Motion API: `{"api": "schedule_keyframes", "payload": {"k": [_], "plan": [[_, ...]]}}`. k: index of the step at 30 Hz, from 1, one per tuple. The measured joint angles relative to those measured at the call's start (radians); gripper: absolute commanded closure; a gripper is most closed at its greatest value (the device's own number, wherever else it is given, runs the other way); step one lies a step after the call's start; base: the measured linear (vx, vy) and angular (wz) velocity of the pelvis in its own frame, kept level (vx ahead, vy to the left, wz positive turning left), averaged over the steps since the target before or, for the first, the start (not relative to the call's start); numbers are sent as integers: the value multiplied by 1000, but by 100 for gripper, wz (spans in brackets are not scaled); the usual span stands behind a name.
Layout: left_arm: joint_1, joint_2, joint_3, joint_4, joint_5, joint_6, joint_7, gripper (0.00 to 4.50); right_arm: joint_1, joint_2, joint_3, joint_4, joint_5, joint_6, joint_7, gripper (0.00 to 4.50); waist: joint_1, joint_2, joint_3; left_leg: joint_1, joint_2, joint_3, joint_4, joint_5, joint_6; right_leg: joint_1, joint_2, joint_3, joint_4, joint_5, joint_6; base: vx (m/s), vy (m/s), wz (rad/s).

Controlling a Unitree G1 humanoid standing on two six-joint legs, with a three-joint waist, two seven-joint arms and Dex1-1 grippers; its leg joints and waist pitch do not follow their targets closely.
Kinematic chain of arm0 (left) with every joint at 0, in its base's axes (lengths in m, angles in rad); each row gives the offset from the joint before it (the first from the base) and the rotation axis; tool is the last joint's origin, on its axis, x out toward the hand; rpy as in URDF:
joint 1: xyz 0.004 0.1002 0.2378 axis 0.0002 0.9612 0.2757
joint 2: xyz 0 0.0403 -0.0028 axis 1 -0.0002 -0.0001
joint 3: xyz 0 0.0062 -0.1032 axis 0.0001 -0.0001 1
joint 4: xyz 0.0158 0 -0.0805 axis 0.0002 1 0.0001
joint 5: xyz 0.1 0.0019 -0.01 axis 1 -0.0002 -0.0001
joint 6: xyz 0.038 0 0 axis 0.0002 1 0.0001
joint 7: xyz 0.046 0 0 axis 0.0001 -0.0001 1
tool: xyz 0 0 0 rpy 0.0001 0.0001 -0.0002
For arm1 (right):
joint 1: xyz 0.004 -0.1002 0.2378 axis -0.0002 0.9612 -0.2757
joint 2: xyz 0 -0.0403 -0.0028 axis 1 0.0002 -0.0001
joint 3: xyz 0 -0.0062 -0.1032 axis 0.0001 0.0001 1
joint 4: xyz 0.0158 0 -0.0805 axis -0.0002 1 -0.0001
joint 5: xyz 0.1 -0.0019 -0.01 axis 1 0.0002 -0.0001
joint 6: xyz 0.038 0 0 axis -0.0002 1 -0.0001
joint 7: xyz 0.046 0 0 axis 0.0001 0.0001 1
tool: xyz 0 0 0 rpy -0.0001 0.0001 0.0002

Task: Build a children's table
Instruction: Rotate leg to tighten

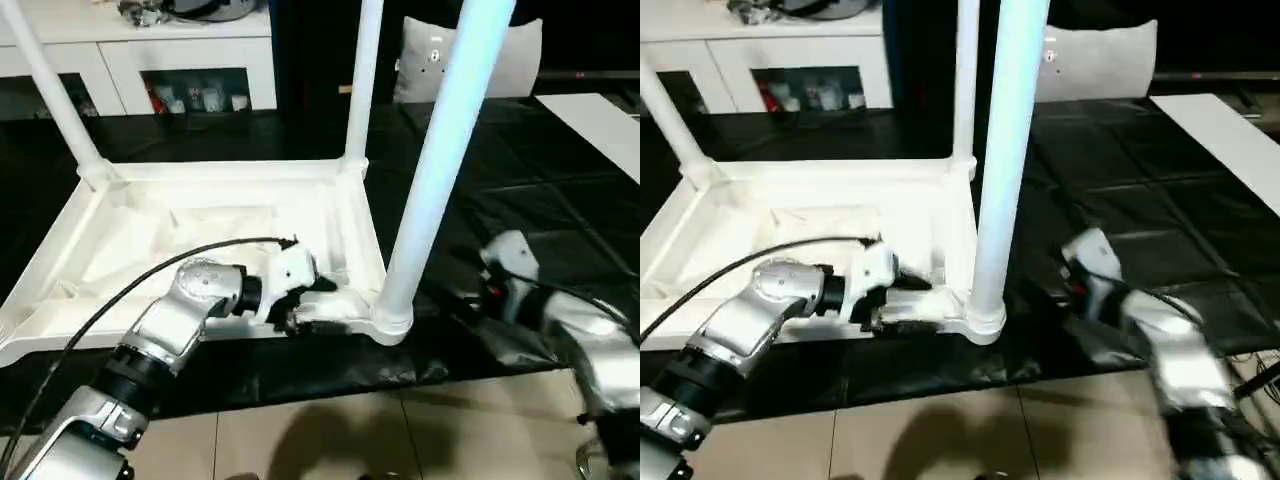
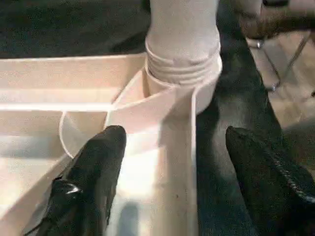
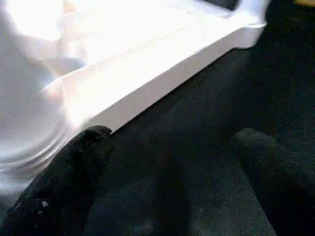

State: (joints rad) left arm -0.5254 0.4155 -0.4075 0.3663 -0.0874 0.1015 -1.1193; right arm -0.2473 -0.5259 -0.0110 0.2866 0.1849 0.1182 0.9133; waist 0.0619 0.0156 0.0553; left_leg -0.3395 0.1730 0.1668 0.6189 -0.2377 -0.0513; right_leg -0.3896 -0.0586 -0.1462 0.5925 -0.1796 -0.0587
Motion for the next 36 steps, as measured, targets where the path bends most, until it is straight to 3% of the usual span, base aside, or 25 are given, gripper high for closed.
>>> {"api": "schedule_keyframes", "payload": {"k": [11, 24, 30, 36], "plan": [[-5, -10, -7, 48, 26, -22, -23, 212, 86, -78, 21, -152, 64, 53, 167, 0, 2, 0, 0, 0, 0, -1, 0, 0, 0, 0, 0, -2, -2, 0, 0, 0, 0, 0], [-34, -24, -11, 120, 43, -46, -50, 311, 86, -89, 31, -144, 101, 72, 242, 0, 15, 0, 0, -2, 0, -1, 0, 0, 1, 1, 0, -3, -4, 0, 1, 0, 0, 0], [-37, -26, -11, 131, 42, -56, -77, 355, 86, -96, 31, -148, 128, 117, 260, 0, 25, 0, 0, -1, 0, -1, 0, 0, 1, 1, 0, -3, -4, 0, 1, 0, 0, 0], [-54, -25, -18, 152, 56, -67, -101, 398, 53, -89, 32, -149, 138, 139, 272, 0, 25, 0, 0, -1, 0, -1, 0, 0, 1, 1, 0, -3, -4, 0, 1, 0, 0, 0]]}}
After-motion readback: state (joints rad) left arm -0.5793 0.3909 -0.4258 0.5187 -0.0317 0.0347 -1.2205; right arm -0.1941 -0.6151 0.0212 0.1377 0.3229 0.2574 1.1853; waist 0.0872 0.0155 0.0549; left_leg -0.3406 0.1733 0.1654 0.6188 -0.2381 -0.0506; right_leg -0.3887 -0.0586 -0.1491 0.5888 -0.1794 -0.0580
